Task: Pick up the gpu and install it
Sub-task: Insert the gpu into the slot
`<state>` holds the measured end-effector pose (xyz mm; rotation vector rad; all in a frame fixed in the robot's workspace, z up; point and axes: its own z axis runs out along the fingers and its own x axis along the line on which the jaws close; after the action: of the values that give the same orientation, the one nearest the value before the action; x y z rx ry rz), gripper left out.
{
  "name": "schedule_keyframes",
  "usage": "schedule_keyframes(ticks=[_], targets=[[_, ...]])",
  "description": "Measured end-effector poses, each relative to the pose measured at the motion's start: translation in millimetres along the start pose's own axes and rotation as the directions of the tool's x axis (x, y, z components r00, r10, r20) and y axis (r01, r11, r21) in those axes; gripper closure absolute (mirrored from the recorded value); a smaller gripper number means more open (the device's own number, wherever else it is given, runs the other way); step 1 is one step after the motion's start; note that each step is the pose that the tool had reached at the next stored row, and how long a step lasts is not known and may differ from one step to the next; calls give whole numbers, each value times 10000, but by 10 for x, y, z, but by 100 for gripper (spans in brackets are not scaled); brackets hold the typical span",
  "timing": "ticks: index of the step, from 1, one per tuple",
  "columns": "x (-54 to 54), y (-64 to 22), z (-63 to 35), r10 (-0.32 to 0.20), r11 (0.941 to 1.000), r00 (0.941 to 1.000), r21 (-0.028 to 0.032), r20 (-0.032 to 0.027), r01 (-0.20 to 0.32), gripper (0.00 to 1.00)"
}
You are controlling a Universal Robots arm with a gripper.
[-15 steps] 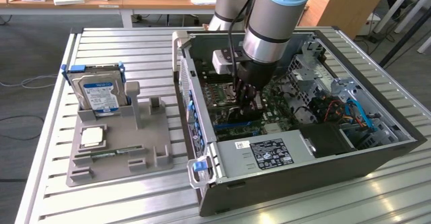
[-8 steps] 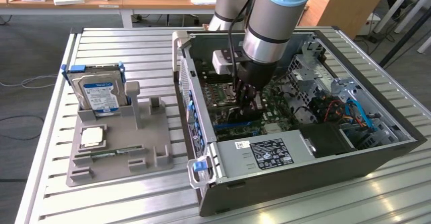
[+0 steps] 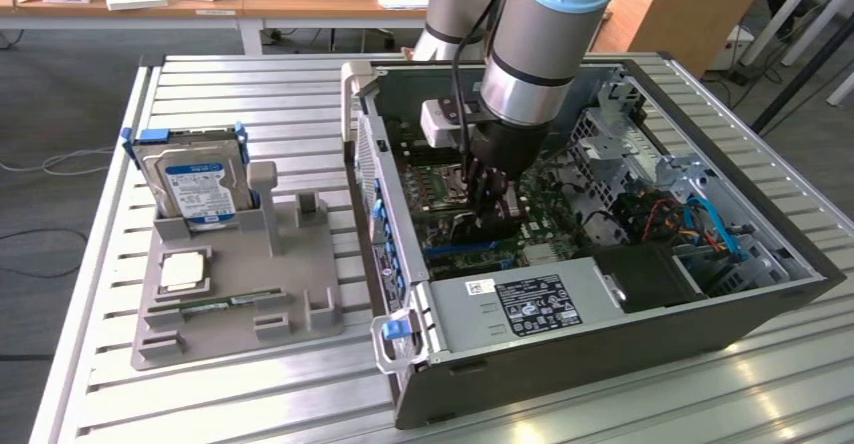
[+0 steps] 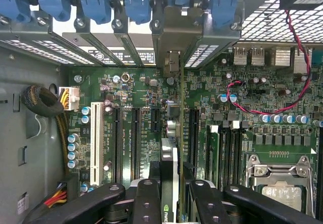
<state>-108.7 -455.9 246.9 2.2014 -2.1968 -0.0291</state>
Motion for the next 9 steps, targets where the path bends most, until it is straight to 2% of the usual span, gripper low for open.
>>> schedule_keyframes(ticks=[9], targets=[[0,0,1,0,10000,10000,1,1,0,73]])
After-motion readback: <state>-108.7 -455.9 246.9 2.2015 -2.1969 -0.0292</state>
